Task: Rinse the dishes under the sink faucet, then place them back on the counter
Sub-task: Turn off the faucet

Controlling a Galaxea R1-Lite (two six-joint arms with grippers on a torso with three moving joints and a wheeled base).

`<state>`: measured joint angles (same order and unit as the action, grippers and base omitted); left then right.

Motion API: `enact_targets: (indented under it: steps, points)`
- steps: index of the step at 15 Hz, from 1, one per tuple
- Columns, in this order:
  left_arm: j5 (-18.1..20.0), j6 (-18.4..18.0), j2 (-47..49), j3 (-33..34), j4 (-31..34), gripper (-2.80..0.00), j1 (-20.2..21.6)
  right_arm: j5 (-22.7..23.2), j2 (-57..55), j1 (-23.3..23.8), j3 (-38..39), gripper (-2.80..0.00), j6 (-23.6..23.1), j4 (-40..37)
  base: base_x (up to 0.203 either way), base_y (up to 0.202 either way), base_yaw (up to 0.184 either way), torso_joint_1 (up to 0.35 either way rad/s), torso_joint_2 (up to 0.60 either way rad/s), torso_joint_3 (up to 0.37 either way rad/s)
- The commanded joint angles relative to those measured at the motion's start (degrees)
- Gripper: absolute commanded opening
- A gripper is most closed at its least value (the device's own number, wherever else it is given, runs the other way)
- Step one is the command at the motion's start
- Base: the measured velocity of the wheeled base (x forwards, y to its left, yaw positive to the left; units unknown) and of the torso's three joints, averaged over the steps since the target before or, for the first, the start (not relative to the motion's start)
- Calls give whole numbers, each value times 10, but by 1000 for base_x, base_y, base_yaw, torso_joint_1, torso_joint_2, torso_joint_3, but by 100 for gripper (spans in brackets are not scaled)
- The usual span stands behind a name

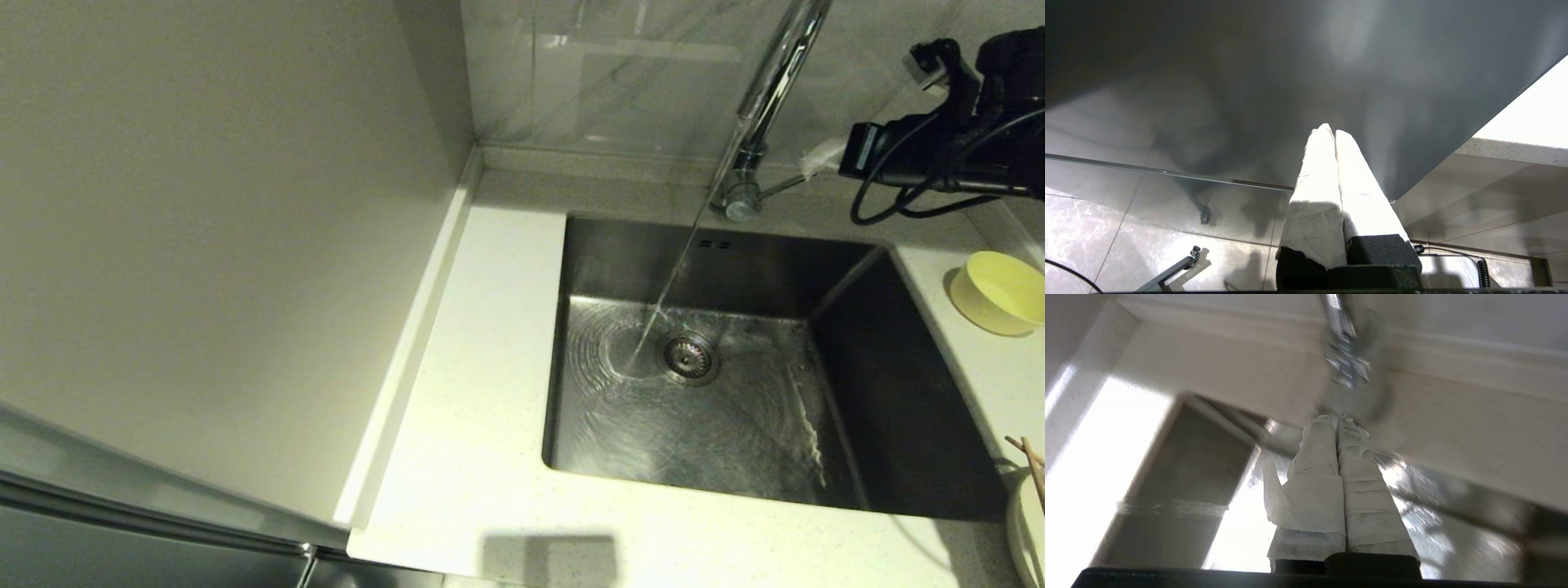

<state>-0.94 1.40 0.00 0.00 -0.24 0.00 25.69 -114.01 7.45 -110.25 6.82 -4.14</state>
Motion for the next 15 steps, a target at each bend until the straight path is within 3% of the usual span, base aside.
enact_targets:
  steps: [1,5,13,15]
  points:
    - [0,0,-1,0,0,-280,0,3,42,19,48,-280,-69,-5,0,0,0,0,0,0]
    - [0,0,-1,0,0,-280,0,5,52,31,130,-280,-206,-2,0,0,0,0,0,0]
    - [0,0,-1,0,0,-280,0,6,-39,14,64,-280,-207,-1,0,0,0,0,0,0]
    - [0,0,-1,0,0,-280,0,6,-60,5,30,-280,-186,-1,0,0,0,0,0,0]
